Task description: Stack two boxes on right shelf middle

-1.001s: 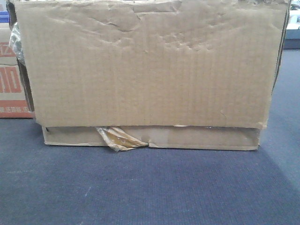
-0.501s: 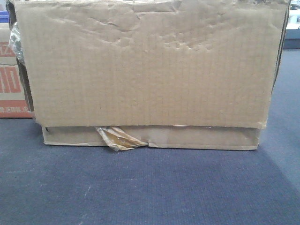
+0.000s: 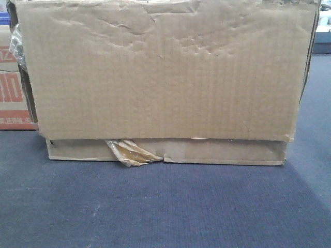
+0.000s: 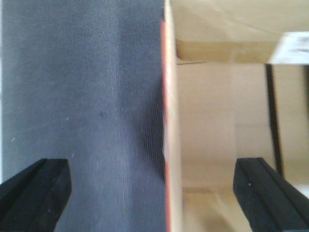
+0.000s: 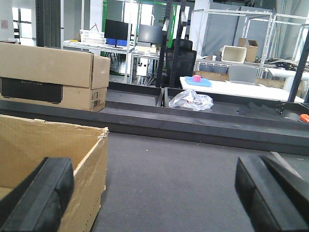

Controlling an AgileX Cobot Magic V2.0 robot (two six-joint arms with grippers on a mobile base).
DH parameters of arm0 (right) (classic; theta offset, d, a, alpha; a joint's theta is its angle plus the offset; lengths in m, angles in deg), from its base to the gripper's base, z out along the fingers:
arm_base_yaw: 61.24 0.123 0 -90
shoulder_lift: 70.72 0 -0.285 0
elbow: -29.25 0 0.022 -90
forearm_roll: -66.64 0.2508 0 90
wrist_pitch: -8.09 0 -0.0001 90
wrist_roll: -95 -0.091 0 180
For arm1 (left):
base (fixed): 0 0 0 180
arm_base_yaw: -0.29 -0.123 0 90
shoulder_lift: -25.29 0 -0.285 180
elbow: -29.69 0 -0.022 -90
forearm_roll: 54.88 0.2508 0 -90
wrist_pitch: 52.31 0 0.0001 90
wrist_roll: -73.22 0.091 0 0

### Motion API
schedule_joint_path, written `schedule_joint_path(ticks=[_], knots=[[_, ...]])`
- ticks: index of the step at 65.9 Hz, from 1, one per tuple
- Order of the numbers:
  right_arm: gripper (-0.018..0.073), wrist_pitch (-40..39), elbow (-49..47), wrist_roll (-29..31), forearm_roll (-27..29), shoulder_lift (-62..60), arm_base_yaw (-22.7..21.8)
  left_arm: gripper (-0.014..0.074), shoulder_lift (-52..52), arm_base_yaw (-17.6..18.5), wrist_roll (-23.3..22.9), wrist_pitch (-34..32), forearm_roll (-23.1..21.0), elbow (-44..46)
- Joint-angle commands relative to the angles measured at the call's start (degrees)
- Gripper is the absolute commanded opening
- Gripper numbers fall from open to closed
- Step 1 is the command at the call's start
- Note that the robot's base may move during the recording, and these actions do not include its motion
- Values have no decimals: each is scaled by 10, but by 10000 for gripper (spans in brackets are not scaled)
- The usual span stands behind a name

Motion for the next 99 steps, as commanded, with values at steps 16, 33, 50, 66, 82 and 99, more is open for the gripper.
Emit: schedule_joint_path(ticks=[16,33,50,66,82,99], knots=[[561,-2,-3,0,-5,2,2,582,66,-2,6,-54,-12,6],[561,-2,-3,0,-5,2,2,576,78,-2,6,-61,-12,6],[561,-2,-3,0,-5,2,2,159,78,-2,6,-61,-12,6],[561,-2,-3,0,-5,2,2,-111,71,-2,6,-58,-12,6],[561,-2,-3,0,-5,2,2,-111,14,-2,0,-44,-12,6],[561,-2,-3,0,-5,2,2,-111,-108,-2,-32,-70,-8,6]])
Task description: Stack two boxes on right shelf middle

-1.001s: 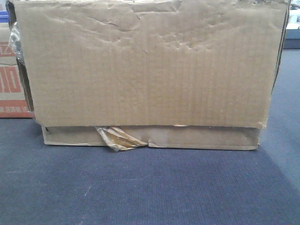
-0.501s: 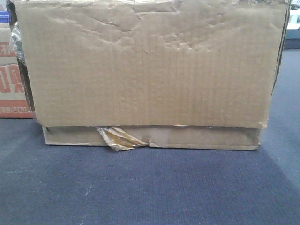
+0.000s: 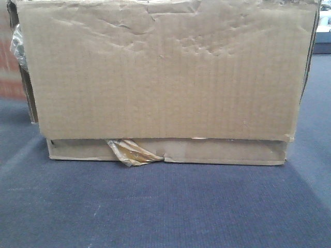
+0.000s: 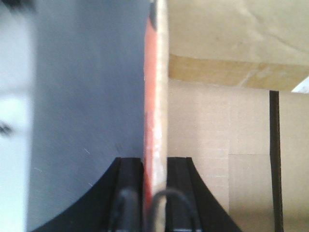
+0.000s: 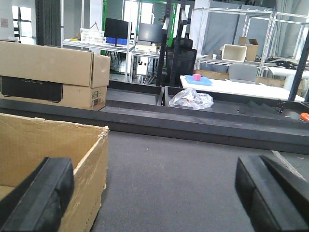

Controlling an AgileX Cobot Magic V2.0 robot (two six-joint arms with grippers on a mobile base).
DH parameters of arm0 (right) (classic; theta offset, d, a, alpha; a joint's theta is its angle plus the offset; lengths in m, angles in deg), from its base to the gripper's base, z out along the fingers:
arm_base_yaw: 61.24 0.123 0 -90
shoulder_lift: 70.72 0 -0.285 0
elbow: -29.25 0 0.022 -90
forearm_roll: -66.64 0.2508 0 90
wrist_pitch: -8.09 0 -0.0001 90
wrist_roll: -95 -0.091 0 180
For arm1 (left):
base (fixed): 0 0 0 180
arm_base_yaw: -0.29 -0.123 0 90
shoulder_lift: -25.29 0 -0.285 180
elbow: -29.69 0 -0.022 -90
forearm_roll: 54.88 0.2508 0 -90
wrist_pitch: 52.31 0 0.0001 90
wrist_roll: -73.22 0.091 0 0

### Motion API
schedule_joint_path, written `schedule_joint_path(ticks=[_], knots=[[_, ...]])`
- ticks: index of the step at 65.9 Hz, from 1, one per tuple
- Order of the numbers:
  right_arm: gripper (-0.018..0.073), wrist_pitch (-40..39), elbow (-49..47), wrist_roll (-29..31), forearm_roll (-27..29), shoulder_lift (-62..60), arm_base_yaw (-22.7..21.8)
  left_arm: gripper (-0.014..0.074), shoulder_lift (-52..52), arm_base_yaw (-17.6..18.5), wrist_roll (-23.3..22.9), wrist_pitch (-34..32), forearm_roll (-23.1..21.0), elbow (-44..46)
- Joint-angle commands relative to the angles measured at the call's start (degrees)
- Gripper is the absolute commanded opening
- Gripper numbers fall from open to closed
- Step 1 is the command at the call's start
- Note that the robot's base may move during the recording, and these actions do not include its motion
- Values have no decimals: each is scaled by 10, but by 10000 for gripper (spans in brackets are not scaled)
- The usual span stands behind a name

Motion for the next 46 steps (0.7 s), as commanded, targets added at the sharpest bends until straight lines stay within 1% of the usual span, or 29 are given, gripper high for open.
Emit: schedule_joint_path(ticks=[1,11,15,21,22,30,31,33,36,39,45,46], knots=[[561,-5,-3,0,-5,2,2,-111,-56,-1,-26,-24,-8,6],[561,-5,-3,0,-5,2,2,-111,-124,-1,-53,-47,-28,6],[561,-5,-3,0,-5,2,2,-111,-149,-1,-53,-56,-59,6],[561,-5,-3,0,-5,2,2,-111,-176,-1,-53,-65,-137,6],[561,-5,-3,0,-5,2,2,-111,-180,-1,-53,-67,-159,6],[561,-5,-3,0,-5,2,2,-111,-195,7,-53,-75,-284,6],[561,-5,-3,0,-5,2,2,-111,-196,10,-53,-76,-303,6],[561,-5,-3,0,-5,2,2,-111,-196,17,-53,-78,-325,6],[561,-5,-3,0,-5,2,2,-111,-196,32,-53,-82,-346,6],[561,-5,-3,0,-5,2,2,-111,-195,56,-53,-90,-349,6],[561,-5,-3,0,-5,2,2,-111,-188,103,-53,-112,-340,6],[561,-5,-3,0,-5,2,2,-111,-187,116,-53,-115,-340,6]])
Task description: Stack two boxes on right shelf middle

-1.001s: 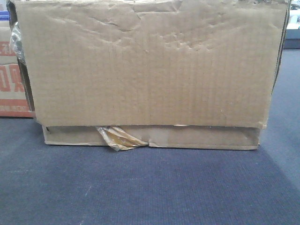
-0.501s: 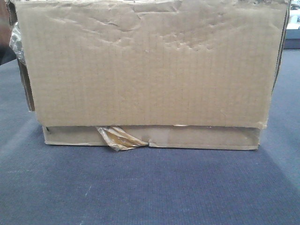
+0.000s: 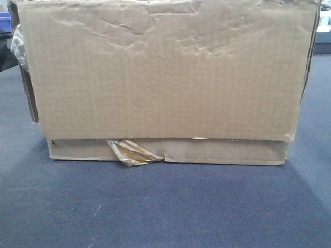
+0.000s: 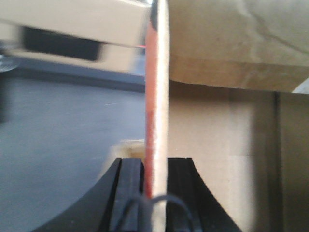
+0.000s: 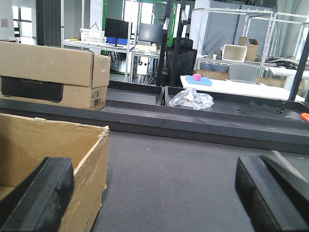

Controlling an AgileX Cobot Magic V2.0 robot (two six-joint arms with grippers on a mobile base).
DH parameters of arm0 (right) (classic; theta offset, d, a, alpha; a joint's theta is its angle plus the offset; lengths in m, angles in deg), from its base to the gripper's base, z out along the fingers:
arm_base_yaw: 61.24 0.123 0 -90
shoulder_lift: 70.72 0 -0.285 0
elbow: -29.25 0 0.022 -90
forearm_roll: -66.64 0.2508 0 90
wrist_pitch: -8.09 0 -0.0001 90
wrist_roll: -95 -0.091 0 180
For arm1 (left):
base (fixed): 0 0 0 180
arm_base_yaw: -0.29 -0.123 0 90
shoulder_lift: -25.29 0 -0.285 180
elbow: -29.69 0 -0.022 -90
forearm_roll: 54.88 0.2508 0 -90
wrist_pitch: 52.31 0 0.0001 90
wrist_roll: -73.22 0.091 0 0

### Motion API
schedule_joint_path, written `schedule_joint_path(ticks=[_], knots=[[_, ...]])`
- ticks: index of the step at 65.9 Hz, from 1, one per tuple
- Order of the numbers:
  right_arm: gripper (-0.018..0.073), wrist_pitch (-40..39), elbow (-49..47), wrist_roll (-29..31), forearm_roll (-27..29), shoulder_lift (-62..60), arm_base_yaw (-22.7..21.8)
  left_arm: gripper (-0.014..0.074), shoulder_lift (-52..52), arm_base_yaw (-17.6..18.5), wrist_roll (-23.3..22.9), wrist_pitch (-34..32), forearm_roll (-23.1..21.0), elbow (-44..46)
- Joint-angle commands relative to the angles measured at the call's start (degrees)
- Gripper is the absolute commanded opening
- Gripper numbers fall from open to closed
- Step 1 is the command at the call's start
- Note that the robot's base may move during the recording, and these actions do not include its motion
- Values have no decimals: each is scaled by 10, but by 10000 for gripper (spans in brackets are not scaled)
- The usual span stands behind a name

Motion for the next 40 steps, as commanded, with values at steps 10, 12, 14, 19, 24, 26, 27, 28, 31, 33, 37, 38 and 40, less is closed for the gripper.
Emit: schedule_joint_path(ticks=[10,12,14,19,24,26,27,28,31,33,37,38,40], knots=[[561,-5,-3,0,-5,2,2,-111,27,142,-25,-71,6,5],[561,-5,-3,0,-5,2,2,-111,34,160,-35,-75,23,5],[561,-5,-3,0,-5,2,2,-111,41,177,-48,-75,44,5],[561,-5,-3,0,-5,2,2,-111,58,216,-93,-75,104,5],[561,-5,-3,0,-5,2,2,-111,76,254,-147,-70,176,5],[561,-5,-3,0,-5,2,2,-111,83,264,-165,-67,199,5],[561,-5,-3,0,-5,2,2,-111,87,269,-175,-66,210,5],[561,-5,-3,0,-5,2,2,-111,88,273,-184,-64,222,5],[561,-5,-3,0,-5,2,2,-111,98,287,-215,-59,260,5],[561,-5,-3,0,-5,2,2,-111,105,295,-231,-55,285,5],[561,-5,-3,0,-5,2,2,-111,116,306,-250,-46,327,5],[561,-5,-3,0,-5,2,2,-111,117,308,-258,-42,338,5],[561,-5,-3,0,-5,2,2,-111,121,313,-267,-35,363,5]])
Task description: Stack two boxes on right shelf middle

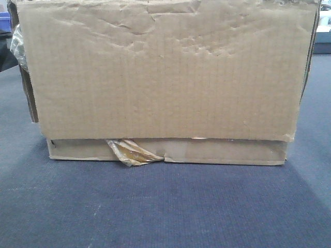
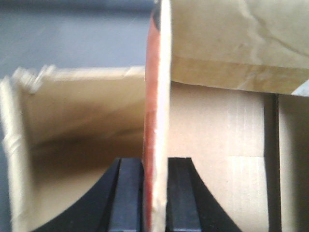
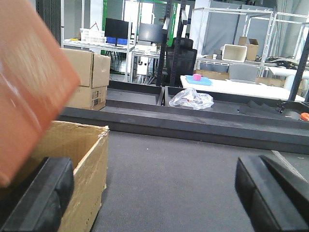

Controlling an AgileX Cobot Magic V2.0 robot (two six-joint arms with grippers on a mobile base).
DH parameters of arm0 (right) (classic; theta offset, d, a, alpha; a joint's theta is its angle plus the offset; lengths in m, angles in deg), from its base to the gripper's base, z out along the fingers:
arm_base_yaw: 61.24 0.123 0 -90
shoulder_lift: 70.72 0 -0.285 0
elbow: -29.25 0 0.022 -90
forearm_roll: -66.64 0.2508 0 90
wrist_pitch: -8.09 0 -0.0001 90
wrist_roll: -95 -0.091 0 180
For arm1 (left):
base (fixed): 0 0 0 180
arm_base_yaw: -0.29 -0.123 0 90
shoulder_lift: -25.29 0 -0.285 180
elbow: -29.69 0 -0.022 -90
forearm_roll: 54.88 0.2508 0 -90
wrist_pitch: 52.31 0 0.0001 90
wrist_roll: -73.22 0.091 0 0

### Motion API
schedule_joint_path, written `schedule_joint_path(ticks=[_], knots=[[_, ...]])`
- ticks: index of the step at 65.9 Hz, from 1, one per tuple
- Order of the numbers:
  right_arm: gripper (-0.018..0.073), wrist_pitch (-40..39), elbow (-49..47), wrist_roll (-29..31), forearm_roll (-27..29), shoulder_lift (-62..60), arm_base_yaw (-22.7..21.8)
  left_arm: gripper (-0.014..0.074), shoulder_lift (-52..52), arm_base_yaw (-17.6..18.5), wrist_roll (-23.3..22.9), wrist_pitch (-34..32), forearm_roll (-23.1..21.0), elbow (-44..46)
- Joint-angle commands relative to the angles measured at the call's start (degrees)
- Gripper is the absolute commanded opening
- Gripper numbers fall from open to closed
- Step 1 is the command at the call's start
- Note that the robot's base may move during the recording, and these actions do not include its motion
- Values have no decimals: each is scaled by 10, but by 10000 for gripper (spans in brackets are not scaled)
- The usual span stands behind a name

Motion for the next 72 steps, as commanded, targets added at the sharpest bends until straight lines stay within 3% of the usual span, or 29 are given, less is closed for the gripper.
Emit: schedule_joint_path(ticks=[1,8,33,40,57,67,72], knots=[[561,-4,-3,0,-5,2,2,-111,9,16,-48,6,69,4],[561,0,-3,0,-5,2,2,-111,21,21,-69,27,103,4],[561,0,-3,0,-5,2,2,-94,50,21,-70,35,89,4],[561,0,-3,0,-5,2,2,25,50,21,-70,30,87,4],[561,0,-3,0,-5,2,2,616,50,21,-70,28,89,4],[561,-4,-3,0,-5,2,2,601,37,21,-70,27,89,7],[561,-4,-3,0,-5,2,2,601,25,21,-70,36,110,17]])
